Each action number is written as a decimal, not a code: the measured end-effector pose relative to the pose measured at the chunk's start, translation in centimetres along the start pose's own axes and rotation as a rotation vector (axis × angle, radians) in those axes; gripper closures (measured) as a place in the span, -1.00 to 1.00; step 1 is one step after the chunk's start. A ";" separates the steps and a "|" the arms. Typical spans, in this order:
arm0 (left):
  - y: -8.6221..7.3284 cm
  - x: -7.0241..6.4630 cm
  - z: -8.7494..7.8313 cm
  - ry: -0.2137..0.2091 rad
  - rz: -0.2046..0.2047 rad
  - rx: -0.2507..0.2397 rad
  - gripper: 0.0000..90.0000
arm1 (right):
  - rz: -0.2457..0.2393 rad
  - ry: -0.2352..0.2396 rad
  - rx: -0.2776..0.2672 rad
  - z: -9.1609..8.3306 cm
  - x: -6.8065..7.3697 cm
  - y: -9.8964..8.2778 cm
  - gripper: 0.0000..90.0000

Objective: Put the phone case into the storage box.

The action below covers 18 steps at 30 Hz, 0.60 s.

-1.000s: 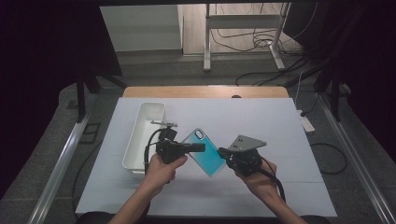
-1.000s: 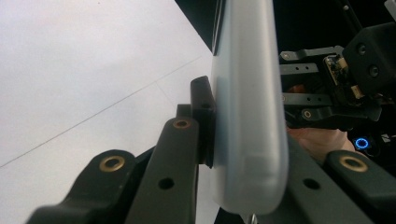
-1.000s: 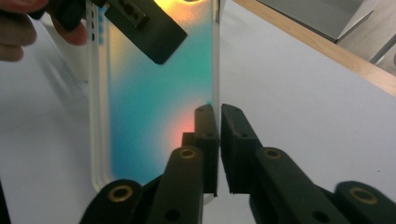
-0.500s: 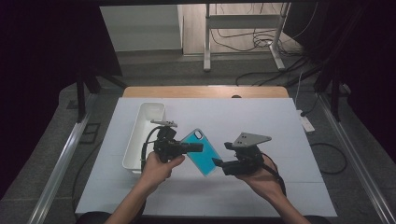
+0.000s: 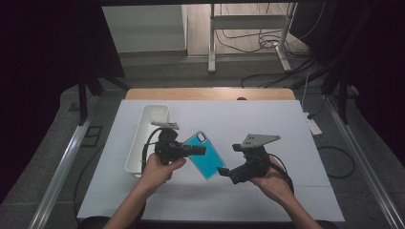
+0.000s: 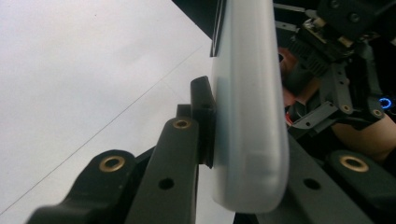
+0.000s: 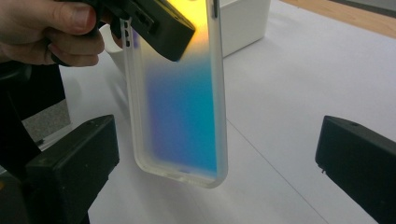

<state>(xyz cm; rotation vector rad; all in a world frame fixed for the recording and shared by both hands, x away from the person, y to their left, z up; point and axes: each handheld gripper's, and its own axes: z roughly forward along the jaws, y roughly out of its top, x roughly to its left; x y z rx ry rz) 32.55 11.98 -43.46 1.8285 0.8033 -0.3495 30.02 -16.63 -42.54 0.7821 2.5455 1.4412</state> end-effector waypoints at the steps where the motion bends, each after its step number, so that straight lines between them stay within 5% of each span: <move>1: 0.0 0.0 0.0 0.000 0.000 0.000 0.91 | -0.003 0.006 0.007 0.1 0.0 0.0 -1.00; 8: 0.2 -0.4 -0.1 -0.022 0.032 -0.001 0.91 | 0.011 0.060 0.038 0.5 0.2 0.1 -0.95; 18: 0.4 -0.9 0.1 -0.056 0.063 -0.001 0.91 | 0.024 0.061 0.075 1.3 0.8 0.5 -0.94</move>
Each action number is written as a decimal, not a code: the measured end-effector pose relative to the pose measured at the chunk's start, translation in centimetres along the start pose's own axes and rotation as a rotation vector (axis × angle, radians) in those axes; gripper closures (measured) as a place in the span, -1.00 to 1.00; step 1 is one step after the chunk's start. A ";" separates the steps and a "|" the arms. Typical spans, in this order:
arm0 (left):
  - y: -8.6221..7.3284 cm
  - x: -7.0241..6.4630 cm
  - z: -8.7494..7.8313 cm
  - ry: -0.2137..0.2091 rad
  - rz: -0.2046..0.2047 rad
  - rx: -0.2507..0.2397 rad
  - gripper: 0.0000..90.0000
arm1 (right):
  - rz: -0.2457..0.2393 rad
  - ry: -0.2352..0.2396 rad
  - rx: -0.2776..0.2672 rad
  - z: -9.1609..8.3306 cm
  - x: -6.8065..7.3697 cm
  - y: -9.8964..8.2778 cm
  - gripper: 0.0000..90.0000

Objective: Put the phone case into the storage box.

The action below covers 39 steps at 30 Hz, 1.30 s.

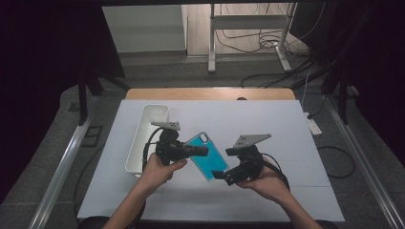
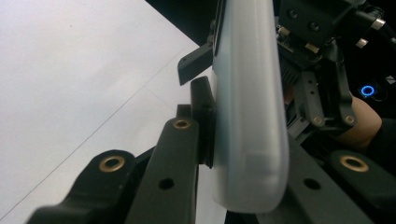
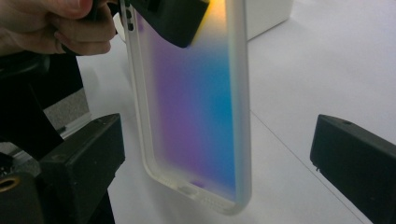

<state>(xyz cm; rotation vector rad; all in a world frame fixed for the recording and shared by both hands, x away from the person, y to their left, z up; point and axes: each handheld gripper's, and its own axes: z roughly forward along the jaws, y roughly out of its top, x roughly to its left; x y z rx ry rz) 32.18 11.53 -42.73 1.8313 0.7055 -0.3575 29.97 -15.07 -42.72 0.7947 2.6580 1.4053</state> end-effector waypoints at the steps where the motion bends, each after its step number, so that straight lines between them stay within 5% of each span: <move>1: 0.0 -0.1 0.0 -0.001 0.004 0.004 0.91 | -0.001 0.003 0.007 0.1 0.1 0.0 -0.93; 9: 0.1 -0.6 0.4 -0.032 0.029 0.006 0.91 | -0.011 0.032 -0.001 0.1 0.0 0.0 -0.32; 23: 0.1 -0.9 0.8 -0.066 0.065 0.012 0.88 | 0.043 0.187 -0.004 0.3 -0.5 -0.1 0.49; 27: 0.1 -0.5 0.7 -0.104 0.043 -0.003 0.57 | 0.067 0.266 -0.014 -0.1 -0.7 -0.1 0.90; 31: 0.2 -0.7 0.7 -0.091 0.051 -0.012 0.51 | 0.050 0.246 -0.013 -0.3 -0.4 0.1 0.90; 39: 0.2 -1.0 0.4 0.031 0.107 -0.013 0.09 | 0.030 0.166 -0.043 -0.9 -0.4 0.1 0.90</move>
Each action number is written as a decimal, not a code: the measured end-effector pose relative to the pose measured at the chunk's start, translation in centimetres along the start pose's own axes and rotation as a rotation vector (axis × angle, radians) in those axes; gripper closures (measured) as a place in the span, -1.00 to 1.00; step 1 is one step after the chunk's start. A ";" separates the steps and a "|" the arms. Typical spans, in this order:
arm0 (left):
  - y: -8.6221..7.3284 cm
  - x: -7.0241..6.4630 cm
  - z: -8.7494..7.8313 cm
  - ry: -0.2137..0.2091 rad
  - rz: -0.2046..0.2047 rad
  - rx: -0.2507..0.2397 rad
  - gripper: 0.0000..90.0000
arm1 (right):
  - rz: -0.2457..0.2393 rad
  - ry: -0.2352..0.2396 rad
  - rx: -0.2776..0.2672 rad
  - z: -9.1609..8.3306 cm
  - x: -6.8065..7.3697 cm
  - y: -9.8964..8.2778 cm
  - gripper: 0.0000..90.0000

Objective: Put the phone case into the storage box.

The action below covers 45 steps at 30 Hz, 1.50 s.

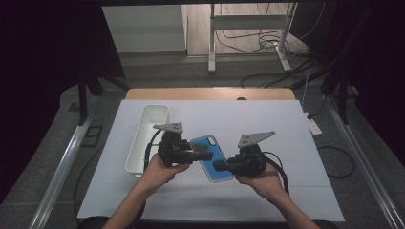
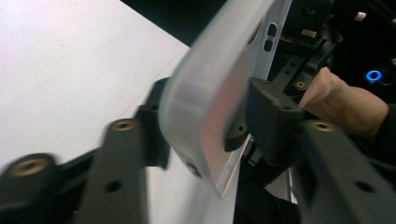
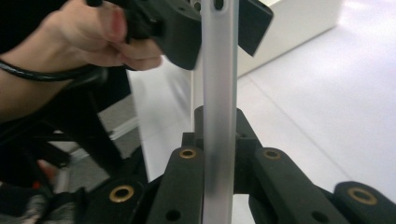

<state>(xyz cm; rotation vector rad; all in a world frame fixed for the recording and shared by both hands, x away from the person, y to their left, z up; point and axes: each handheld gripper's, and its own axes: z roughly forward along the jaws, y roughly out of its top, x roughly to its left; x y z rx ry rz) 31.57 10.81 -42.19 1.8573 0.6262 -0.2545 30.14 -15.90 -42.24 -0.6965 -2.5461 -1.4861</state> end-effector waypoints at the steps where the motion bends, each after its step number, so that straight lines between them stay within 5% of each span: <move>1: 0.0 0.0 0.0 0.015 0.003 0.000 0.05 | -0.001 -0.010 -0.001 0.0 0.0 0.0 0.90; 10: 0.1 -0.1 -0.3 0.164 0.028 0.015 -0.48 | -0.027 -0.102 -0.013 -0.3 0.1 0.0 0.90; 14: 0.2 -0.3 -0.2 0.238 0.039 0.046 -0.88 | -0.045 -0.170 -0.022 -0.6 0.2 -0.1 0.90; 21: 0.3 -0.4 -0.5 0.326 0.044 0.071 -0.99 | -0.068 -0.238 -0.033 -0.8 0.3 -0.1 0.90; 27: 0.2 -0.1 -0.8 0.401 0.006 0.083 -1.00 | -0.081 -0.297 -0.036 -0.9 0.4 -0.2 0.90; 36: 0.4 -0.6 -0.5 0.382 0.008 0.087 -0.89 | -0.102 -0.330 -0.022 -0.5 0.7 -0.2 0.90; 45: 0.5 -0.7 -0.5 0.287 -0.046 0.082 -0.07 | -0.115 -0.336 -0.026 -0.1 1.1 -0.2 0.90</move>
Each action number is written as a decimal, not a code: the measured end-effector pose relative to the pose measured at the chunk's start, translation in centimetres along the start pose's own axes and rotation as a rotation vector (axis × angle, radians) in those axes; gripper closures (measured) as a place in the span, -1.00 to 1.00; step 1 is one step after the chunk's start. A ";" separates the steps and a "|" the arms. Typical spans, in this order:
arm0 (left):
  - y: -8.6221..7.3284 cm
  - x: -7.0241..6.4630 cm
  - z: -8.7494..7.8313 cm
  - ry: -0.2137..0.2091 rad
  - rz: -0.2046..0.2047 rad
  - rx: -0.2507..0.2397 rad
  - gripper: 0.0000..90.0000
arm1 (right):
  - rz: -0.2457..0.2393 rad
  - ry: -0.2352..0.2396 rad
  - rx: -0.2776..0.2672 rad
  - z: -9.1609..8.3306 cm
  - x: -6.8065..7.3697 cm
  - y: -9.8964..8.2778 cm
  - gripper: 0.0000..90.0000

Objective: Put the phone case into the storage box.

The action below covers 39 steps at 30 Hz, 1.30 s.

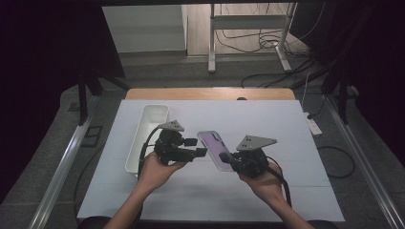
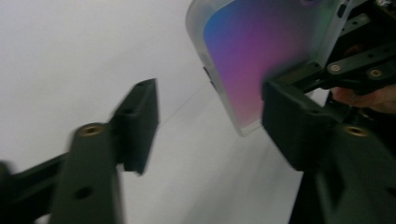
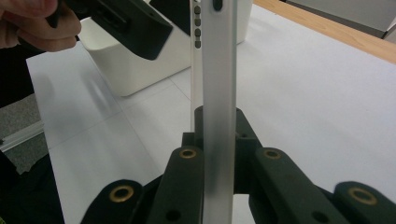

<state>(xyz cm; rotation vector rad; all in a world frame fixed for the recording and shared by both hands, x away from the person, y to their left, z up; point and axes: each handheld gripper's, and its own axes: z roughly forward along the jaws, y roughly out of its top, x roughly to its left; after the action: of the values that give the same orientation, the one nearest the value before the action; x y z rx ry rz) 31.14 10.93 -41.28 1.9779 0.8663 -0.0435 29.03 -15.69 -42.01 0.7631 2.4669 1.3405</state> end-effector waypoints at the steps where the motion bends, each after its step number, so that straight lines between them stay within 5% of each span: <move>1: 0.0 0.0 0.0 -0.007 -0.003 -0.001 0.05 | -0.003 -0.001 0.001 0.0 0.1 0.0 0.90; 10: -0.1 -0.1 -0.1 -0.004 -0.017 0.008 0.80 | -0.024 -0.013 -0.003 0.2 0.7 0.1 0.90; 31: -0.7 0.7 0.1 -0.027 -0.125 -0.048 0.96 | -0.049 -0.045 0.033 1.1 1.6 0.0 0.87; 39: -0.6 -0.1 0.3 0.003 -0.111 -0.072 0.97 | -0.054 -0.029 0.057 1.9 2.1 -0.1 0.47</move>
<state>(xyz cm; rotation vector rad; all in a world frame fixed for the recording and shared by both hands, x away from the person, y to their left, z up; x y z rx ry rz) 30.80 10.85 -41.90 1.8619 0.9661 -0.0729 28.05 -13.27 -43.06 0.7179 2.4941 1.2375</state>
